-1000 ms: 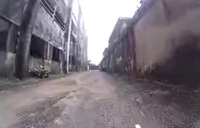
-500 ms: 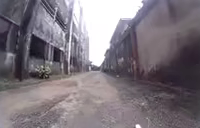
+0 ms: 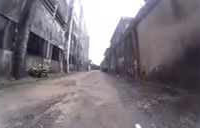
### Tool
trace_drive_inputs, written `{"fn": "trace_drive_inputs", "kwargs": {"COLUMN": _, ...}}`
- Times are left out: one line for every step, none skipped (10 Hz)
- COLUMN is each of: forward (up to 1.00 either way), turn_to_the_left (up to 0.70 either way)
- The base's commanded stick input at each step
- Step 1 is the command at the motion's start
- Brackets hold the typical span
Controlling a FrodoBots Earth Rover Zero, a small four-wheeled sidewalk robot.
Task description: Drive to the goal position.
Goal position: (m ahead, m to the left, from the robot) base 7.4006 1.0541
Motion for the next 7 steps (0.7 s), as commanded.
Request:
{"fn": "trace_drive_inputs", "kwargs": {"forward": 0.30, "turn_to_the_left": 0.00}}
{"fn": "trace_drive_inputs", "kwargs": {"forward": 0.30, "turn_to_the_left": 0.00}}
{"fn": "trace_drive_inputs", "kwargs": {"forward": 0.30, "turn_to_the_left": 0.00}}
{"fn": "trace_drive_inputs", "kwargs": {"forward": 0.30, "turn_to_the_left": 0.00}}
{"fn": "trace_drive_inputs", "kwargs": {"forward": 0.30, "turn_to_the_left": 0.00}}
{"fn": "trace_drive_inputs", "kwargs": {"forward": 0.30, "turn_to_the_left": 0.00}}
{"fn": "trace_drive_inputs", "kwargs": {"forward": 0.30, "turn_to_the_left": 0.00}}
